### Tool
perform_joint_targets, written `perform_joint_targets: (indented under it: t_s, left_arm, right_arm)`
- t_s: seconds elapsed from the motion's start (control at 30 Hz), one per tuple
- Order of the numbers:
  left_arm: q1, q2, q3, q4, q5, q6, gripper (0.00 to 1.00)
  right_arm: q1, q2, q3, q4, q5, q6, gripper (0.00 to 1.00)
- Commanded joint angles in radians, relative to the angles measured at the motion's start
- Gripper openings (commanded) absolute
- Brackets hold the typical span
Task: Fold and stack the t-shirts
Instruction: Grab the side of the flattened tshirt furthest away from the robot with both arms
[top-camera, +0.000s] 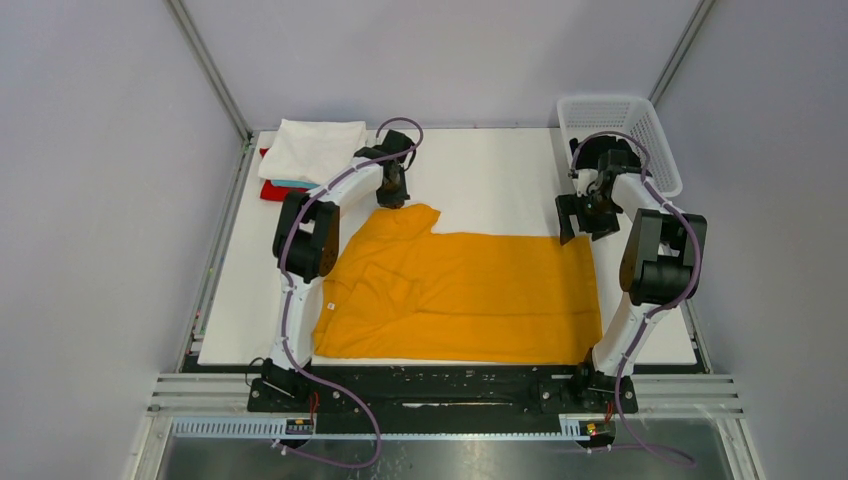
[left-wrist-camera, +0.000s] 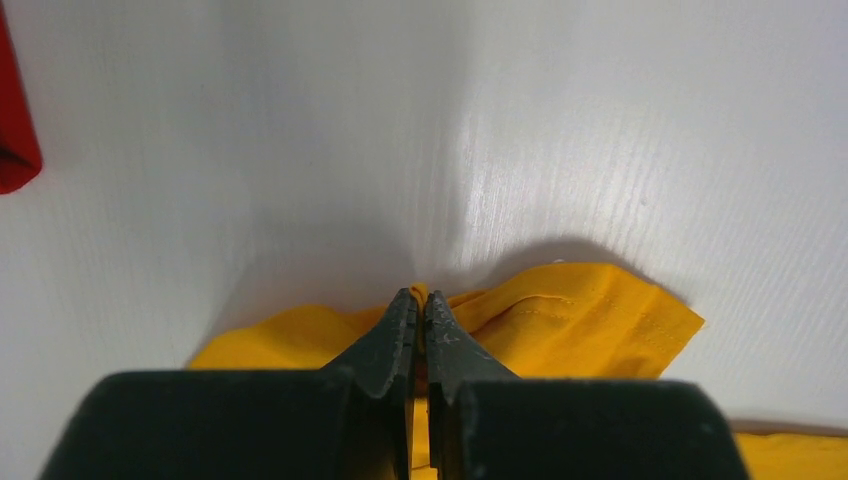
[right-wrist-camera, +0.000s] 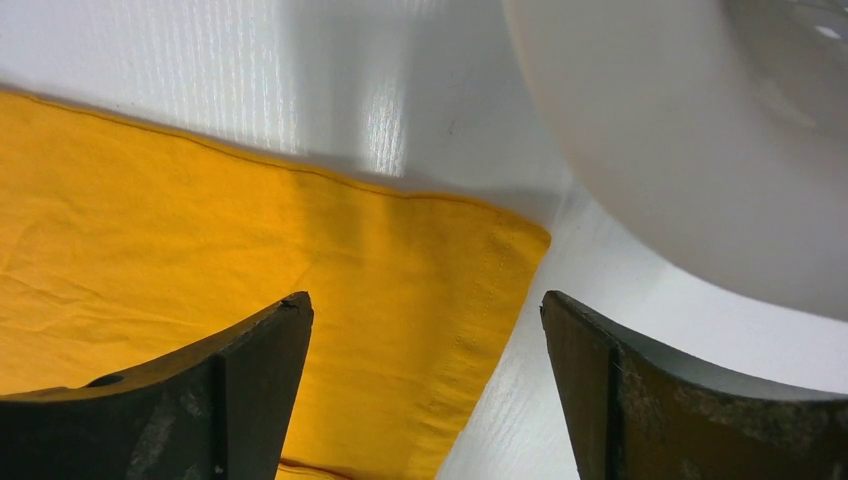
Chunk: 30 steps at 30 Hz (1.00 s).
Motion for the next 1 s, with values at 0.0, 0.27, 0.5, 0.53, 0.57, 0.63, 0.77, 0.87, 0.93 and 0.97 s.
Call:
perform_joint_targets:
  t_s: [0.0, 0.27, 0.5, 0.53, 0.57, 0.63, 0.77, 0.87, 0.93, 0.97]
  left_arm:
    - [-0.002, -0.08, -0.014, 0.032, 0.007, 0.008, 0.0]
    - [-0.001, -0.088, -0.022, 0.033, -0.01, 0.013, 0.0]
    - [0.0, -0.109, -0.05, 0.052, -0.019, 0.019, 0.0]
    - [0.0, -0.111, -0.051, 0.052, -0.018, 0.02, 0.0]
    - [0.0, -0.112, -0.052, 0.052, -0.018, 0.022, 0.0]
    - [0.0, -0.113, -0.053, 0.052, -0.017, 0.021, 0.0]
    - [0.001, -0.117, -0.059, 0.058, -0.016, 0.021, 0.0]
    - [0.003, -0.126, -0.068, 0.058, -0.032, 0.027, 0.0]
    - [0.004, -0.131, -0.072, 0.059, -0.036, 0.027, 0.0]
    - [0.006, -0.134, -0.072, 0.061, -0.036, 0.026, 0.0]
  right_arm:
    - [0.012, -0.011, -0.037, 0.001, -0.046, -0.082, 0.92]
    - [0.052, -0.154, -0.23, 0.218, -0.047, -0.265, 0.8]
    - [0.052, -0.084, -0.135, 0.145, 0.047, -0.336, 0.82]
    - [0.052, -0.098, -0.145, 0.162, 0.043, -0.357, 0.82]
    - [0.05, -0.117, -0.161, 0.194, 0.04, -0.369, 0.82]
    - [0.05, -0.15, -0.192, 0.247, 0.019, -0.411, 0.83]
    - [0.05, -0.107, -0.146, 0.223, 0.068, -0.48, 0.83]
    - [0.048, -0.053, -0.121, 0.18, 0.124, -0.536, 0.83]
    - [0.045, -0.032, -0.103, 0.158, 0.137, -0.566, 0.82]
    - [0.042, -0.023, -0.089, 0.141, 0.126, -0.574, 0.82]
